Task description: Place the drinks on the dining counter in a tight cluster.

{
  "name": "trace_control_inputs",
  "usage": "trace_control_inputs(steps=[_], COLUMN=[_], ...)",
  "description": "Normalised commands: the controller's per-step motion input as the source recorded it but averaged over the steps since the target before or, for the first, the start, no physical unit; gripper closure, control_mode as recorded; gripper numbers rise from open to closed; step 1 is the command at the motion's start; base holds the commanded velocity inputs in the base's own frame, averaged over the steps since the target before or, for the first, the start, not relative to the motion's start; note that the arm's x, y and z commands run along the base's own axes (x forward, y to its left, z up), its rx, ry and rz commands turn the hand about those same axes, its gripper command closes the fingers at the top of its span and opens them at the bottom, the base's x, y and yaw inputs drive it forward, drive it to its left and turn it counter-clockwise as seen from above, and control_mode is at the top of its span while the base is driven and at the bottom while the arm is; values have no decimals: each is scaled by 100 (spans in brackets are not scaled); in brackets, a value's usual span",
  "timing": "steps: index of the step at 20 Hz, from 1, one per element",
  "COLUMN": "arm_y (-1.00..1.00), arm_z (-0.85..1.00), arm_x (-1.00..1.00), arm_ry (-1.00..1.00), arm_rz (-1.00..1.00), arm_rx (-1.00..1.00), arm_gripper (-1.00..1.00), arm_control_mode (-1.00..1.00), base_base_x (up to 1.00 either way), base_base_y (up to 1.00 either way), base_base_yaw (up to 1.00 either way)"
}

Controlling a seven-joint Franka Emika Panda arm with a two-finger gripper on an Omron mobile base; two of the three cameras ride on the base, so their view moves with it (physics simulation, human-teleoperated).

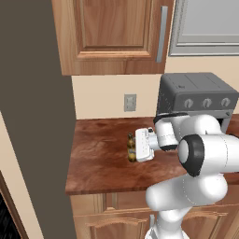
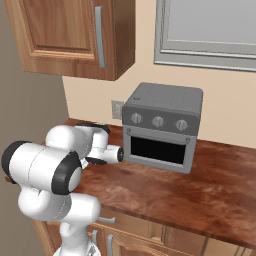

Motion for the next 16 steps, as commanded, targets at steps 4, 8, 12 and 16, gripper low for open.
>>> trace_control_inputs(steps=[4,8,12,16], arm_y=[0,-3,-1,-10], arm_z=[11,34,44,44], arm_x=[-12,-30,-39,-43], arm_ry=[0,0,5,8], arm_rz=[-2,-1,0,0], arm_rx=[2,9,4,1], arm_gripper=[100,100,100,100], arm_control_mode=[-100,-100,-100,-100], base_base_x=[0,0,0,0], base_base_y=[0,0,0,0], base_base_yaw=[0,0,0,0])
